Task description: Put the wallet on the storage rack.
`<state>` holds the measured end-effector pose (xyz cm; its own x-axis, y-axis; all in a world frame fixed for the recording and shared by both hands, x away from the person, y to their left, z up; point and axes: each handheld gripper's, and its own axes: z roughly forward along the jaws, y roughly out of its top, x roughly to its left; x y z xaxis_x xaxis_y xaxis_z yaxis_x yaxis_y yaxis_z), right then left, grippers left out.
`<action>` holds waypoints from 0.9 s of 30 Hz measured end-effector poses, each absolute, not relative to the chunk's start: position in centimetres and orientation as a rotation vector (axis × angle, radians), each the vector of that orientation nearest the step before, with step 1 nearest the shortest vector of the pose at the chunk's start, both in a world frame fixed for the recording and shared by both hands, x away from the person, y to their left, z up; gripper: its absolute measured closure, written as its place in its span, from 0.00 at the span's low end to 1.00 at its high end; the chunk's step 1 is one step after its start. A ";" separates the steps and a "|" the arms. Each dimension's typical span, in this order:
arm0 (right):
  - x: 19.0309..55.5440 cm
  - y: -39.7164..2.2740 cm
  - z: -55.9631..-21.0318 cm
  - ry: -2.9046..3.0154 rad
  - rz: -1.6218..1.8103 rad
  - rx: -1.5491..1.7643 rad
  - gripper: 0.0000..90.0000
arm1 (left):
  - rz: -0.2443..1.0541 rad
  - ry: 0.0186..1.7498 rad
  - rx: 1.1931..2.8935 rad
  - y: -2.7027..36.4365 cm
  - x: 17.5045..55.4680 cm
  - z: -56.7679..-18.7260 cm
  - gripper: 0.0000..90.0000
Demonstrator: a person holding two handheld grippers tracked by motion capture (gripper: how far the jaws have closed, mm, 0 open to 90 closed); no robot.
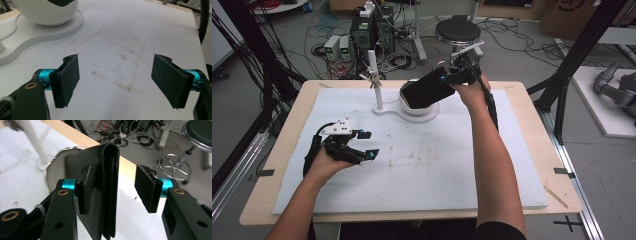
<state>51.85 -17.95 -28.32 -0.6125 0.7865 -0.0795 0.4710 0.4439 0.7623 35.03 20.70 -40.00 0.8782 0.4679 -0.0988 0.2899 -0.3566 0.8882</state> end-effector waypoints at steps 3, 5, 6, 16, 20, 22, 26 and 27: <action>52.1 -18.2 -28.7 2.265 1.005 1.091 0.56 | 0.204 0.549 1.968 20.7 35.1 -40.0 0.25; 52.3 -18.4 -28.8 2.258 0.995 1.106 0.56 | 0.195 0.550 1.962 20.7 35.1 -40.0 0.25; 52.4 -18.4 -28.9 2.255 0.982 1.104 0.56 | 0.186 0.550 1.955 20.7 35.1 -40.1 0.25; 52.1 -18.4 -28.8 2.249 0.970 1.095 0.55 | 0.193 0.543 1.961 20.7 35.1 -40.0 0.25; 51.8 -18.5 -28.5 2.238 0.968 1.087 0.49 | 0.189 0.548 1.958 20.6 35.1 -40.1 0.25; 51.5 -18.5 -28.2 2.227 0.972 1.080 0.44 | 0.193 0.547 1.958 20.6 35.1 -40.1 0.25; 50.7 -18.6 -27.6 2.208 0.992 1.055 0.42 | 0.195 0.548 1.958 20.7 35.1 -40.1 0.25; 50.5 -18.7 -27.4 2.203 0.992 1.046 0.42 | 0.192 0.550 1.955 20.7 35.1 -40.0 0.25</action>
